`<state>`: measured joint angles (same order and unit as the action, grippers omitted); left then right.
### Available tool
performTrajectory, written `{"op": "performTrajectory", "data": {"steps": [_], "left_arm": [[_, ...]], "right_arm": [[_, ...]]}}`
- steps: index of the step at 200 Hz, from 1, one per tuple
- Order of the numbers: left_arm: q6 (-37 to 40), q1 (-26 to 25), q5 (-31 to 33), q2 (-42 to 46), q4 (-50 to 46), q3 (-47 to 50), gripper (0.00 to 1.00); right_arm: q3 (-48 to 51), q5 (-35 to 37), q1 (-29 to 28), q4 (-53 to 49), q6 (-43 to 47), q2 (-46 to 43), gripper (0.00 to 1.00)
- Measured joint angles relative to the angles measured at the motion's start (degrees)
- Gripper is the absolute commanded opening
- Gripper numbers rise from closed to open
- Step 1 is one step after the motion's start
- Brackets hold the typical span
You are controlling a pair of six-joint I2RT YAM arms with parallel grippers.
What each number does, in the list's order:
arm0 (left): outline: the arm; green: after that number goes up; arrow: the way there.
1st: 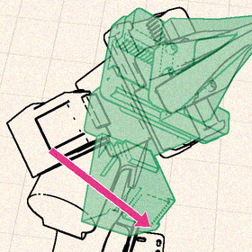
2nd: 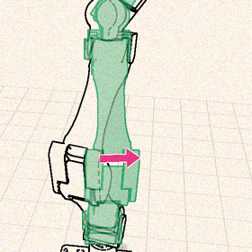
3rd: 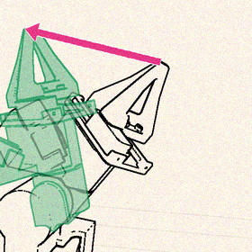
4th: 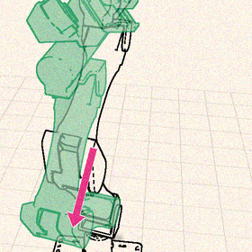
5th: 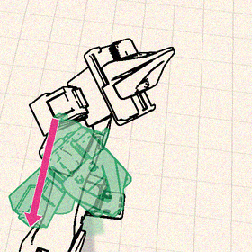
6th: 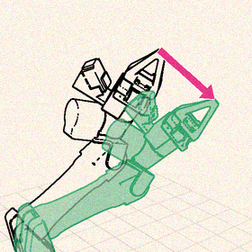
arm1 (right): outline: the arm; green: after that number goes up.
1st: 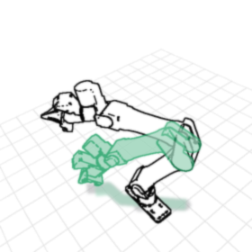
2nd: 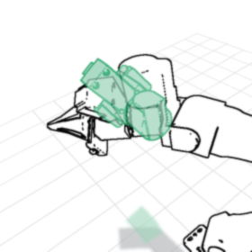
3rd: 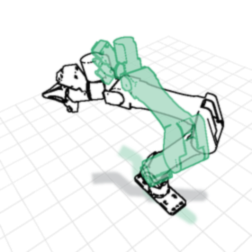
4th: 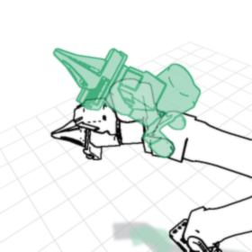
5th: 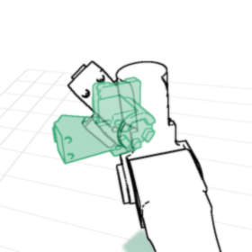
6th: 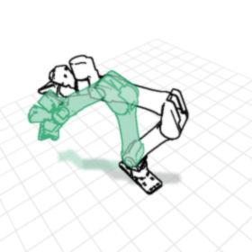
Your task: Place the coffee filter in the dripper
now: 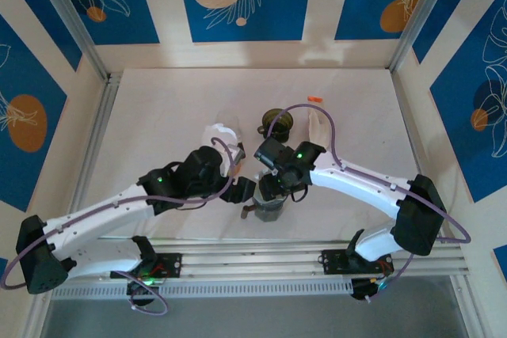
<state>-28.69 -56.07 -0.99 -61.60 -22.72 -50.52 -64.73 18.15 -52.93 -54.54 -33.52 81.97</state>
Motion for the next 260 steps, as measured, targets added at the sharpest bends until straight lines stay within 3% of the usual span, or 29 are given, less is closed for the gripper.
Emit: {"op": "performTrajectory", "data": {"steps": [43, 153, 260], "left_arm": [[-0.4, 0.0, -0.9, -0.8, 2.3, 0.6, 0.89], [-1.2, 0.0, -0.9, -3.8, 2.0, 0.8, 0.69], [-1.4, 0.0, -0.9, -4.3, 1.4, 1.3, 0.68]], "right_arm": [[0.4, 0.0, -0.3, 0.3, -0.7, 0.0, 0.67], [0.6, 0.3, -0.4, 0.7, -1.1, -0.1, 0.67], [0.4, 3.6, -1.0, -1.3, -2.0, -10.2, 0.68]]}}
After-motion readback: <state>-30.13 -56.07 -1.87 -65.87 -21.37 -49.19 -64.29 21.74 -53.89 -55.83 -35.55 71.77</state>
